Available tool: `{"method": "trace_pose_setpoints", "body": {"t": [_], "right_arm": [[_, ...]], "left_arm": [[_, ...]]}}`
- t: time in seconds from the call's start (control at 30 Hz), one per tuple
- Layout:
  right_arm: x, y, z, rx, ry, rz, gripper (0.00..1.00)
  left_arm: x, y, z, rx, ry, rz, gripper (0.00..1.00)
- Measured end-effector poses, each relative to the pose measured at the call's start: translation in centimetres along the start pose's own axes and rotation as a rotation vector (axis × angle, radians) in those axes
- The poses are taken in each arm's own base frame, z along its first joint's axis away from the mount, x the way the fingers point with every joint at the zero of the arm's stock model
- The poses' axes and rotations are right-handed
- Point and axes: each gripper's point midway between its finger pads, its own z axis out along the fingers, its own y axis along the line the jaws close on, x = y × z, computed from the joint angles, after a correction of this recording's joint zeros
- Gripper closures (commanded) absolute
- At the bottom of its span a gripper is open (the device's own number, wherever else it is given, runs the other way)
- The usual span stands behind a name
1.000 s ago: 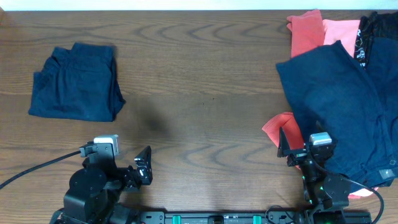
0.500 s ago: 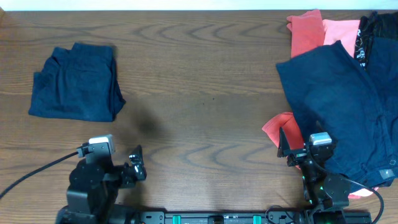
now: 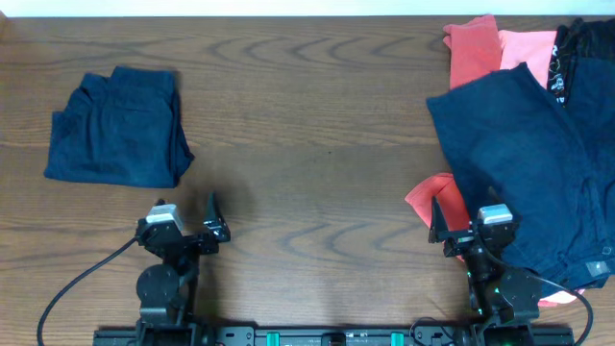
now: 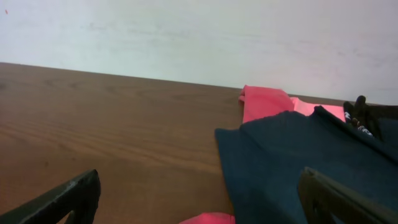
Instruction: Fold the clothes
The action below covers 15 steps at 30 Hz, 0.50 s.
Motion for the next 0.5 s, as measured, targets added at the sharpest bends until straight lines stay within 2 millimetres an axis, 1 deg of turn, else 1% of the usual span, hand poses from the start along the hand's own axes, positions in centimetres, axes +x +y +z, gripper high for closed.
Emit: {"method": "trace_pose_setpoints", "body": {"t": [0.5], "right_arm": [[-0.01, 0.00, 0.00, 0.000, 0.000, -0.001, 0.01]], "left_arm": [[-0.32, -0.06, -0.02, 0.004, -0.021, 0.006, 0.02]]}}
